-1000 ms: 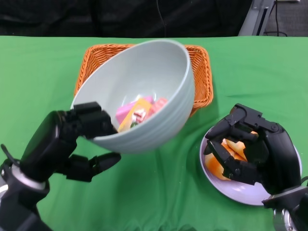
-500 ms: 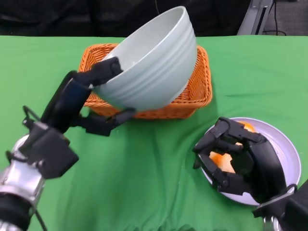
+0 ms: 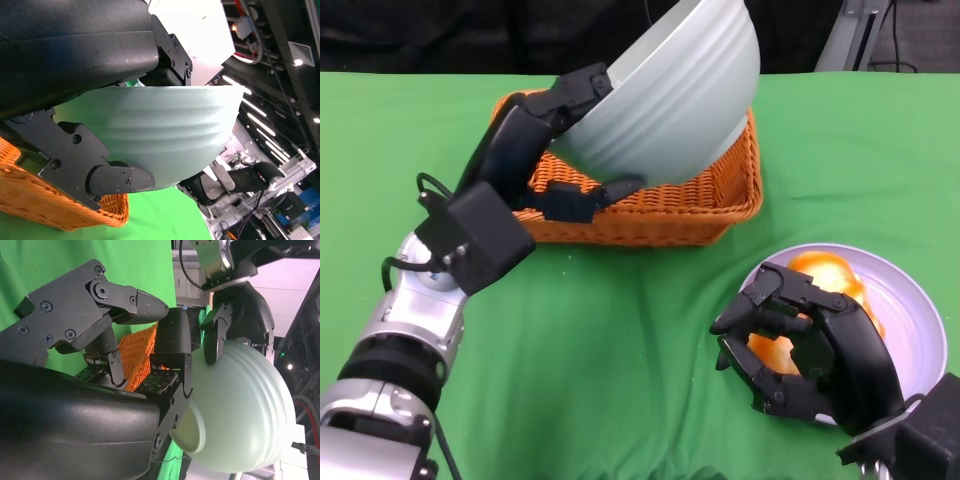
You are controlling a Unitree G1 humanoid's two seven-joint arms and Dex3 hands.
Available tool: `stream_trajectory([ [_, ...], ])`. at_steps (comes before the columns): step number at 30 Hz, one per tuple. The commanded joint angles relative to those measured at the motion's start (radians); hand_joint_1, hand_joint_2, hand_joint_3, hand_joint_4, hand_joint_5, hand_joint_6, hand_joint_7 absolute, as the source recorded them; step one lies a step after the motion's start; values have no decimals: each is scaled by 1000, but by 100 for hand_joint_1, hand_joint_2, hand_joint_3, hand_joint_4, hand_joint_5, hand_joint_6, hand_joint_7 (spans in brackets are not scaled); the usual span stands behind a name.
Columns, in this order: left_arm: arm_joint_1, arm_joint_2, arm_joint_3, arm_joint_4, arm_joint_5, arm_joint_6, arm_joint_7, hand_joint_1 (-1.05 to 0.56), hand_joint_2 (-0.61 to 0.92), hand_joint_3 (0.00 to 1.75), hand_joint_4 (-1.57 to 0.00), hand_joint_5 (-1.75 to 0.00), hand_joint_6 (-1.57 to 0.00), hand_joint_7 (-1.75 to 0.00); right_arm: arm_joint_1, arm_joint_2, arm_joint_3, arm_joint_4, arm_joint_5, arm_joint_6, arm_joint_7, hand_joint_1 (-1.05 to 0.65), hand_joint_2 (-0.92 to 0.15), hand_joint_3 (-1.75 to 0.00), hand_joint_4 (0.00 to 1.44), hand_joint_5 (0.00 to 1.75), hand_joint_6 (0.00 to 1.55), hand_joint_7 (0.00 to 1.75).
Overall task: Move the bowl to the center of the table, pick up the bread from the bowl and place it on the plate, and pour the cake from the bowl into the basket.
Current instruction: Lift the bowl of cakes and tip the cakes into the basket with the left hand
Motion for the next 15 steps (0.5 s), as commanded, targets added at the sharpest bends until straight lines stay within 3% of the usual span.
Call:
stream_trajectory([
  [1,-79,-31,27,50,-13,74,-10,-15,90,60,-72,-174,-59,-151,-15,-15,-10,31,-4,-20,6,-24,-59,-79,71,153,69,122],
  [7,-137,-87,57,119,-17,218,7,-17,92,54,-72,-175,-63,-142,-33,-28,-25,71,6,-34,24,-22,-63,-73,67,157,67,122],
  [11,-161,-138,121,142,-93,318,-63,-14,92,57,-69,-175,-60,-153,-37,-29,-26,90,5,-44,30,-23,-64,-70,67,157,67,123],
  [15,-164,-147,144,139,-102,343,-86,-14,92,57,-68,-175,-58,-158,-39,-29,-27,97,7,-50,32,-22,-65,-69,68,156,68,122],
])
